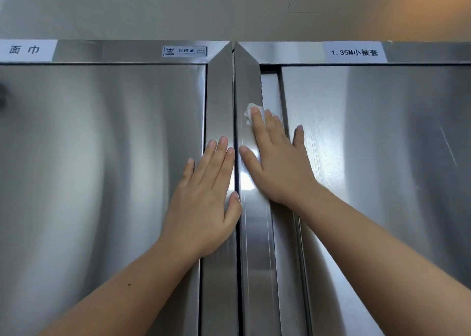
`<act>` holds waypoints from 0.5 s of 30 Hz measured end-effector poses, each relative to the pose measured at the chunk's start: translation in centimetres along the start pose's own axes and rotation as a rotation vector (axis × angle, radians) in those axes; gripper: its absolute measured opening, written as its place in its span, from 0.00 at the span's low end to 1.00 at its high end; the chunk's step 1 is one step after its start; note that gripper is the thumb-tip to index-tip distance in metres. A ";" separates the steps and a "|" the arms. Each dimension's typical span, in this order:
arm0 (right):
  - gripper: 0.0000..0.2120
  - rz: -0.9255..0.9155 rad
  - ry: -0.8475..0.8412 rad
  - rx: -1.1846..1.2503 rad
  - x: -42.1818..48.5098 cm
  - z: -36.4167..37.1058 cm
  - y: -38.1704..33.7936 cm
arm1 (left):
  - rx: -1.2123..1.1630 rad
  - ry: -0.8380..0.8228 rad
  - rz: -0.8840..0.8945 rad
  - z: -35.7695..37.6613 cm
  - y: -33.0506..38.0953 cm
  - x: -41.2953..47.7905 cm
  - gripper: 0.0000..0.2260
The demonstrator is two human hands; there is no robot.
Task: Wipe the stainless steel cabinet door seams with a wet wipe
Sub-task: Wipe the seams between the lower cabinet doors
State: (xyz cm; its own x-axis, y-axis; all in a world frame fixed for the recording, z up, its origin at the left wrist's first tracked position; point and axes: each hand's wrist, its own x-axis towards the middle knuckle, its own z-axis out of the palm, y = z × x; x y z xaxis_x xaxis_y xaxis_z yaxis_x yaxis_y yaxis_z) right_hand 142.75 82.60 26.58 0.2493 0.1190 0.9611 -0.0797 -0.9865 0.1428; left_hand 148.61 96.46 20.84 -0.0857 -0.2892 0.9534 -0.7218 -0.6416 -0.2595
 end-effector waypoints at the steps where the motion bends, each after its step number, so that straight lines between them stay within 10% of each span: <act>1: 0.31 -0.005 -0.001 0.005 -0.8 0.2 -0.1 | -0.001 0.003 0.000 0.0 0.0 0.0 0.30; 15: 0.30 0.002 -0.017 0.034 -2.9 0.3 -0.6 | 0.007 0.002 0.005 0.1 0.1 -0.1 0.29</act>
State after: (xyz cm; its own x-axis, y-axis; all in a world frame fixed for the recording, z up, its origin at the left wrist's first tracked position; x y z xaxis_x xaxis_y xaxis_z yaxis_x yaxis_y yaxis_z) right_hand 142.40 82.85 23.61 0.2657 0.1150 0.9572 -0.0475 -0.9901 0.1321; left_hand 148.64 96.39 20.71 -0.0909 -0.2911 0.9524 -0.7163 -0.6453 -0.2656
